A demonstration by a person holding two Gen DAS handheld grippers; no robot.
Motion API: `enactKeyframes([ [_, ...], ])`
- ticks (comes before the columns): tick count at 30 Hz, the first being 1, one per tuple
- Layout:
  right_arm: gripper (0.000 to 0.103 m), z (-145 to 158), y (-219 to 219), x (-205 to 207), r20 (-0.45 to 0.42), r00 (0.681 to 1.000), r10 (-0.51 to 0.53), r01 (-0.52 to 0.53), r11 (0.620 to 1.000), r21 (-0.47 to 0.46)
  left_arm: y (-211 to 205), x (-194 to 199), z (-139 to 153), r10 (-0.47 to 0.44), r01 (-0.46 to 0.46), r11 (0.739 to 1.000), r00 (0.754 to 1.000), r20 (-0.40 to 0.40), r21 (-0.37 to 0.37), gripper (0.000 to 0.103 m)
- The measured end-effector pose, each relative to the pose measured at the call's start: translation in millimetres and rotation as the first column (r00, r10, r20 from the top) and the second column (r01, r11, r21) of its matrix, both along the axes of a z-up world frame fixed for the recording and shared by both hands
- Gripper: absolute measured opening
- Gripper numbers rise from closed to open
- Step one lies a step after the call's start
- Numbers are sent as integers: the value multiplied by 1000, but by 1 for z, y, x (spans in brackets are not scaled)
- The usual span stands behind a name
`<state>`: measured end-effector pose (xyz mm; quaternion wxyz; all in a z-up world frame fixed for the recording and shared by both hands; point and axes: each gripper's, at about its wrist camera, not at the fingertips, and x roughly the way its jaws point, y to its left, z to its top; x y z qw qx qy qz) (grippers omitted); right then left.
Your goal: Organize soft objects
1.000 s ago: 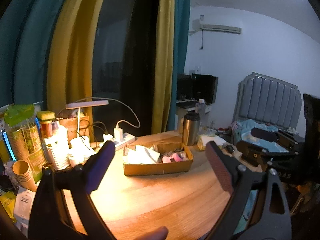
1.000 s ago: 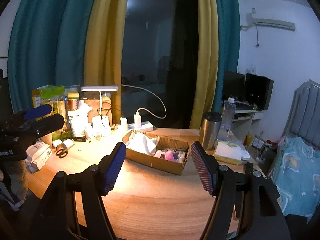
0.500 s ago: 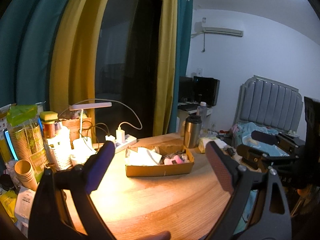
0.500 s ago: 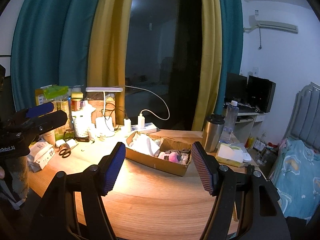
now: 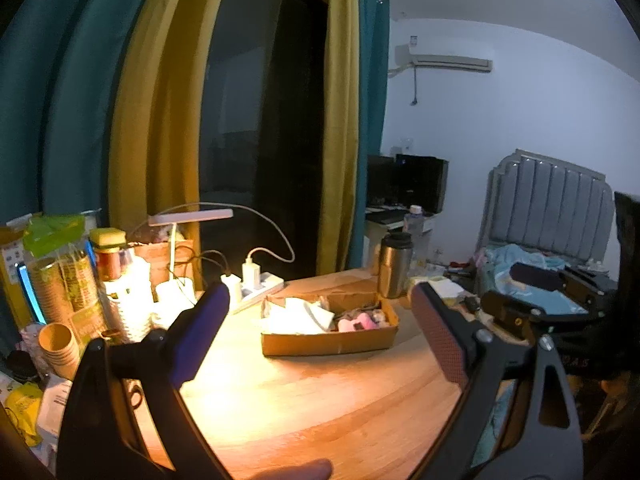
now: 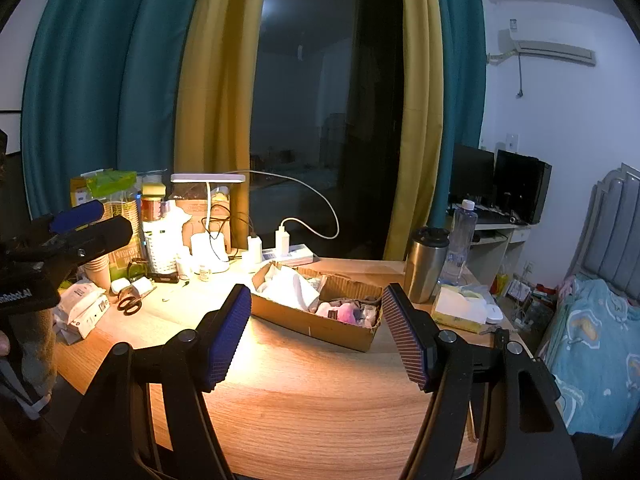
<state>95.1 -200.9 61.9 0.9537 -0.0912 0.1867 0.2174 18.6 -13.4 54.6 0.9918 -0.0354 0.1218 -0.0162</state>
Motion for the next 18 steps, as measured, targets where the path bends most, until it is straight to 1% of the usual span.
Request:
enactKeyframes([
  [18, 71, 0, 1, -1, 0, 1000, 0, 0, 1000, 0, -6, -3, 4, -15, 15, 1000, 1000, 11, 20, 93],
])
